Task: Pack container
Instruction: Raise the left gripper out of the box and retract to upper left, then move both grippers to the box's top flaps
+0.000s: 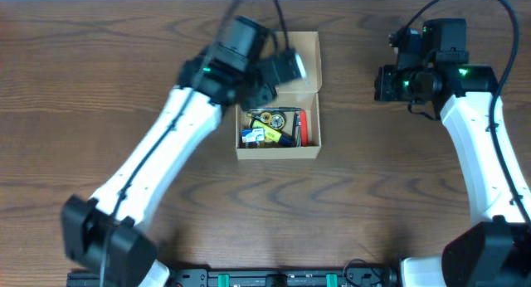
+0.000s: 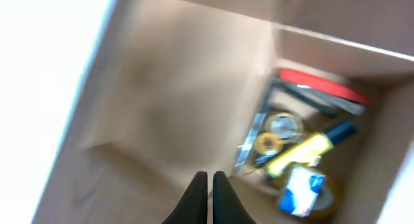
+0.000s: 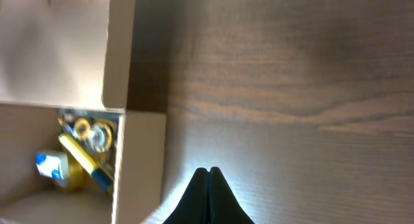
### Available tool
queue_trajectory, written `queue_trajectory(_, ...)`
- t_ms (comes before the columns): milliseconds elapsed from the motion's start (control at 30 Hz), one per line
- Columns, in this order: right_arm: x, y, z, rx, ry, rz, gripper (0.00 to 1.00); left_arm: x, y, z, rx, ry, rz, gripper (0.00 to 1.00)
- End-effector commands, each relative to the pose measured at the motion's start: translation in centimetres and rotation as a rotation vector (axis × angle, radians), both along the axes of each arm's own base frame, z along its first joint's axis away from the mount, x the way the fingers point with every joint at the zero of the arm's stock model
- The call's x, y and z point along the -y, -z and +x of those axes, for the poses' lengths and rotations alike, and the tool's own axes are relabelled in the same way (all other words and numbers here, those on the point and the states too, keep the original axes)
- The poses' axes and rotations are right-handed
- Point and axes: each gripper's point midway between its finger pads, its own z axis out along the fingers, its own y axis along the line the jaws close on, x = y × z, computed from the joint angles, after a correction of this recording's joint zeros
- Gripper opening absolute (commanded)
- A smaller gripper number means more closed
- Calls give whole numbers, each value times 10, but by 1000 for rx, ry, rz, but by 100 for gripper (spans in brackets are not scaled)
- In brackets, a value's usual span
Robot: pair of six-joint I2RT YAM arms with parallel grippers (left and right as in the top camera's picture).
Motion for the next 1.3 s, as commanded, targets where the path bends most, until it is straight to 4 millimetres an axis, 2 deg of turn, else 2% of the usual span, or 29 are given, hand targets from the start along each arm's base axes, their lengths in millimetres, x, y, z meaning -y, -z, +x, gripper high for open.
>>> queue_trajectory(0,-2,-11,6,27,49,40,1,-39,-13,21,-10,-180,-68,6)
queue_trajectory(167,-14,-7,17,25,94,88,1,-100,-15,43,-118,-435,-267,6)
queue_trajectory(300,-24,-1,27,18,135,131,1,-148,-17,55,-211,-563,-472,6)
queue_trajectory(400,-35,9,34,5,104,159,2,-177,-11,61,-254,-600,-553,6)
queue_trajectory(533,-53,28,42,-40,68,246,2,-202,7,75,-266,-650,-577,6)
queue_trajectory(633,-56,52,48,-103,126,274,2,-209,27,90,-293,-705,-603,6)
queue_trajectory(733,-57,70,55,-141,178,300,2,-214,54,109,-335,-788,-650,6)
queue_trajectory(833,-59,89,67,-149,198,320,2,-213,91,129,-435,-899,-758,6)
queue_trajectory(1033,-71,116,83,-164,191,404,2,-175,152,131,-754,-962,-941,6)
queue_trajectory(1133,-83,123,93,-149,145,471,2,-149,164,128,-889,-932,-1016,6)
queue_trajectory(1267,-96,125,105,-120,109,560,2,-111,165,129,-972,-846,-1066,6)
